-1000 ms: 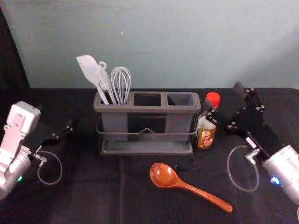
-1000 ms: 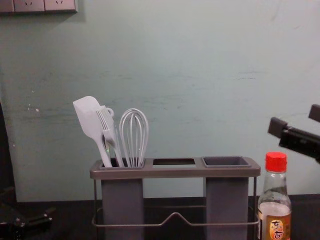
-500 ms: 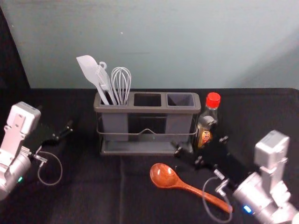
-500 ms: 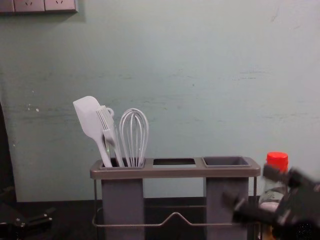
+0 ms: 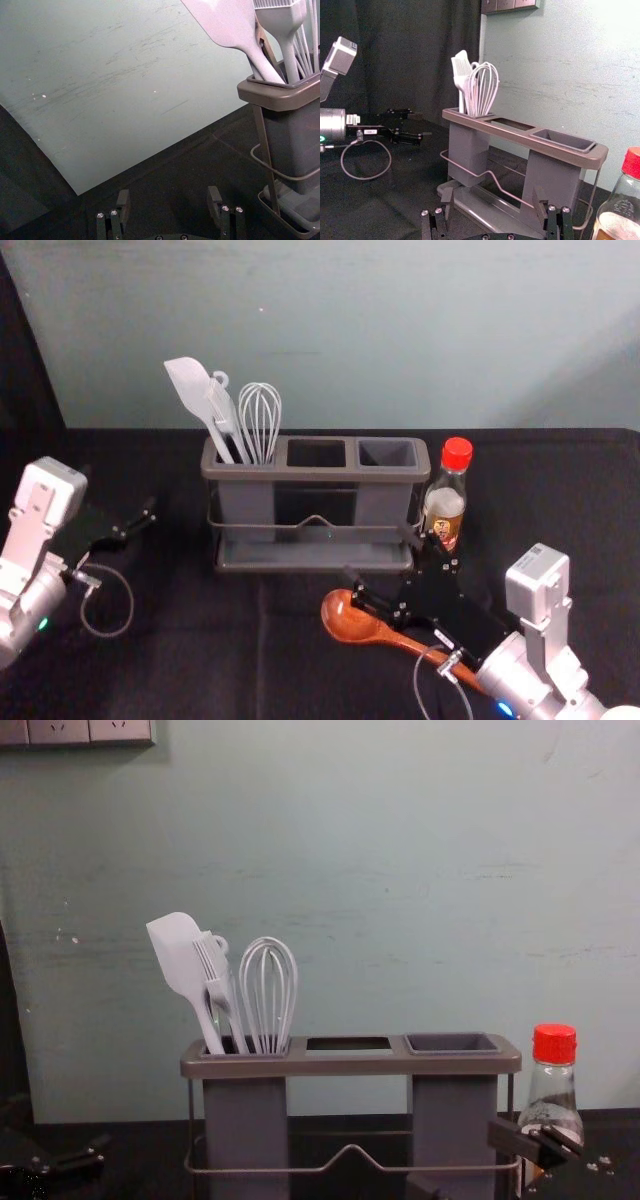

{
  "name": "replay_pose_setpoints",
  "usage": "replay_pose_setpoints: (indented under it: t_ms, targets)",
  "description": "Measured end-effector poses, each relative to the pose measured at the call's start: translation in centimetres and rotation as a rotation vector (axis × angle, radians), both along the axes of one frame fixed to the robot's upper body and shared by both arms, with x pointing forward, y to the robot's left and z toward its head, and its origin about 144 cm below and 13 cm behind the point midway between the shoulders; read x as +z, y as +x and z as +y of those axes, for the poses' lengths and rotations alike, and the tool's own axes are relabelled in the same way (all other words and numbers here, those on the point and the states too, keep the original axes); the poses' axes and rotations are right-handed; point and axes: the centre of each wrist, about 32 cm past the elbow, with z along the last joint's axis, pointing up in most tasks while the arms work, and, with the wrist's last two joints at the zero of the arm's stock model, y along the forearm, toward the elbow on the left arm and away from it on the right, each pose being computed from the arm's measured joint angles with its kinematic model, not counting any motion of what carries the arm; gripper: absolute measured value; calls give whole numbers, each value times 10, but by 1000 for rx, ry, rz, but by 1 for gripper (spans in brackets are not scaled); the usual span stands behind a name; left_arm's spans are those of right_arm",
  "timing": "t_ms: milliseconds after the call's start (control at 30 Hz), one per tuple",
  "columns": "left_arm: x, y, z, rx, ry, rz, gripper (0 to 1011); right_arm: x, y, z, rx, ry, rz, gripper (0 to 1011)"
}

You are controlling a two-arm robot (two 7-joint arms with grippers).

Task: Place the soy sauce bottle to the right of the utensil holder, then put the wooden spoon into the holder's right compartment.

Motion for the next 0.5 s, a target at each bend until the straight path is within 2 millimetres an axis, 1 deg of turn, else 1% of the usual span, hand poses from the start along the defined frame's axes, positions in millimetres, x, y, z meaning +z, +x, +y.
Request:
replay_pose_setpoints:
  t_ms: [500]
  targets:
    - [0, 0, 0, 0, 0, 0, 1011, 2, 0, -1, -2, 1, -4, 1000]
